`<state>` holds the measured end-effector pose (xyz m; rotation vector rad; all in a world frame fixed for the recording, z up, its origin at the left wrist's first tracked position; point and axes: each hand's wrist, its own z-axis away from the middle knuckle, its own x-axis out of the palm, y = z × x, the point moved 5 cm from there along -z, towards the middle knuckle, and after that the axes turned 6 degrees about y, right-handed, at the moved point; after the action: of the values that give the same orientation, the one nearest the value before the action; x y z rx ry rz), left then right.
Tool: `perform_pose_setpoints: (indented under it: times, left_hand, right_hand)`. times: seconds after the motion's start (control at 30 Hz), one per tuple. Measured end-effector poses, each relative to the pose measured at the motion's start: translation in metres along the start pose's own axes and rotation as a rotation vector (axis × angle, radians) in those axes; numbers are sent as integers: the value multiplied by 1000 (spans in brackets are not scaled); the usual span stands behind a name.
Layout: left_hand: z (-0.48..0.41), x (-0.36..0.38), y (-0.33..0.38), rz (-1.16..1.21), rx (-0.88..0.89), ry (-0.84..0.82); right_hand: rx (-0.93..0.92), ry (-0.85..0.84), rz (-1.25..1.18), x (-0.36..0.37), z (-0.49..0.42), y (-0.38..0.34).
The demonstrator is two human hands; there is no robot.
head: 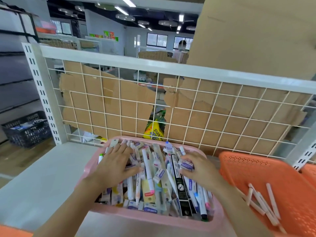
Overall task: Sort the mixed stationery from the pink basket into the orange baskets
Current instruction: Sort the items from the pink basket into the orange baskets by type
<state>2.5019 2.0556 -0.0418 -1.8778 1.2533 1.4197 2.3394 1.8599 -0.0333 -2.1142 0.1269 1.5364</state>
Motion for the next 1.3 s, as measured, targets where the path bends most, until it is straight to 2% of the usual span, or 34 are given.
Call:
perform_pose_setpoints:
  times: [0.13, 0.3, 0.37, 0.57, 0.7, 0.8, 1.0, 1.3]
  left_hand:
    - [0, -6, 0, 97, 23, 84]
    - [1, -12, 2, 214, 24, 43]
    - [3, -13, 7, 192, 30, 10]
    - [11, -13, 12, 136, 79, 68]
    - [13, -20, 12, 270, -27, 118]
    - [9, -29, 11, 334, -47, 208]
    - [-10, -38, 42, 443, 30, 313]
    - [-37, -21, 114, 583, 182, 230]
  right_hand:
    - [16, 100, -57, -7, 4, -1]
    - [24, 136, -104, -13, 11, -1]
    - [19, 128, -106, -13, 14, -2]
    - [19, 132, -112, -15, 21, -5]
    - [28, 188, -103, -28, 27, -1]
    - [81, 257, -74, -45, 39, 12]
    - [232, 461, -56, -89, 87, 56]
    - [417, 624, -33, -141, 177, 132]
